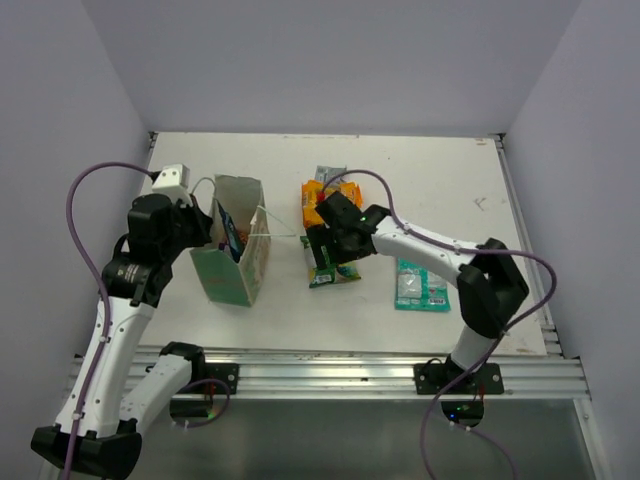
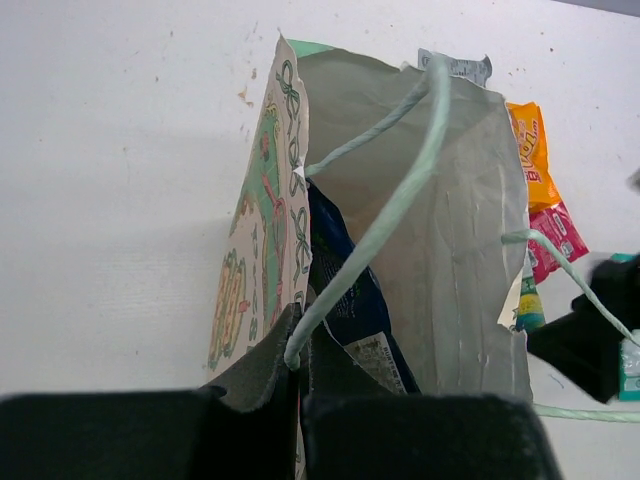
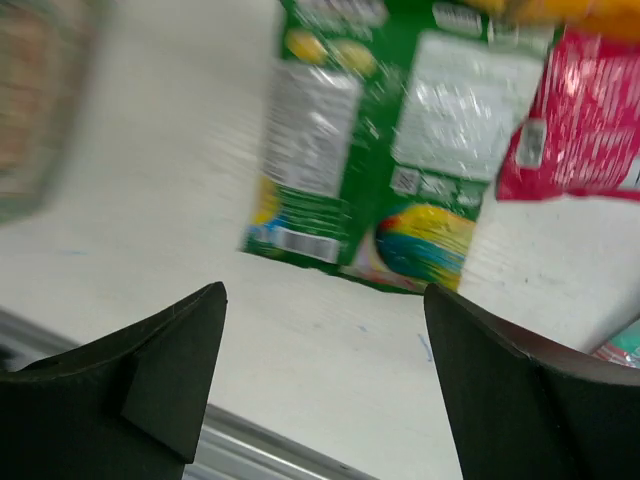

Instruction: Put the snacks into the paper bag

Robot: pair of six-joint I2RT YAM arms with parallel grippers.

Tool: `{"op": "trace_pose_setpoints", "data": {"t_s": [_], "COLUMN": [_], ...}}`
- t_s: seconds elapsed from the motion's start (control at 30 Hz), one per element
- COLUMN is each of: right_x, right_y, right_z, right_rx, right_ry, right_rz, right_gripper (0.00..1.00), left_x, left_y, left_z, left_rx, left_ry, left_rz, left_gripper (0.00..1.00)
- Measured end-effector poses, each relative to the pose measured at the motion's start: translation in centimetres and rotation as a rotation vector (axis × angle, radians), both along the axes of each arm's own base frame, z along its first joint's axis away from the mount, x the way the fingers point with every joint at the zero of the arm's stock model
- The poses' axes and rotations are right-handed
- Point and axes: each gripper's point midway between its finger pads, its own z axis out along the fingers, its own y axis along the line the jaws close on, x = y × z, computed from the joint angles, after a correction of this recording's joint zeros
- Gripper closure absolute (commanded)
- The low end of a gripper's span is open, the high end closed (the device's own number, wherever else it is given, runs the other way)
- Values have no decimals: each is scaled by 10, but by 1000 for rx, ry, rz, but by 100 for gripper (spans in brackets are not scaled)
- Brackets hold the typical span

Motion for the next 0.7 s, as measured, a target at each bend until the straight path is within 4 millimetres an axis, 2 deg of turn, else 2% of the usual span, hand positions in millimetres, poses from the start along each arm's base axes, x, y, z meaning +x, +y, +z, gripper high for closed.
{"op": "trace_pose_setpoints", "data": {"t_s": [0.03, 0.13, 0.23, 0.3, 0.37, 0.4, 0.5, 0.6, 0.7], "right_x": [-3, -8, 3, 11, 17, 21, 31, 32, 27], "right_y": [-12, -35, -38, -33, -25, -20, -12, -15, -40], "right_z": [-31, -90, -114, -116, -118, -117, -112, -108, -94], "right_rx": [-61, -173, -184, -164, -145, -128, -107, -118, -218], "right_ry": [49, 140, 165, 158, 148, 138, 104, 84, 63], "right_rz": [-13, -40, -60, -55, -39, -32, -33, -38, -52], "right_gripper": [16, 16, 17, 23, 83, 100, 100, 100, 100], "left_x": [0, -2, -2, -2, -2, -2, -2, -2, -2], "left_y": [0, 0, 0, 1, 1, 2, 3, 5, 5], "left_z": [1, 2, 3, 2, 2, 2, 2, 1, 1], "left_rx": [0, -1, -1, 0, 2, 2, 6, 11, 12], "left_ry": [-2, -9, -9, -8, -8, -7, -6, -6, -6], "left_rz": [0, 0, 0, 2, 5, 6, 13, 22, 25], "left_gripper": [100, 100, 100, 100, 100, 100, 100, 100, 100]}}
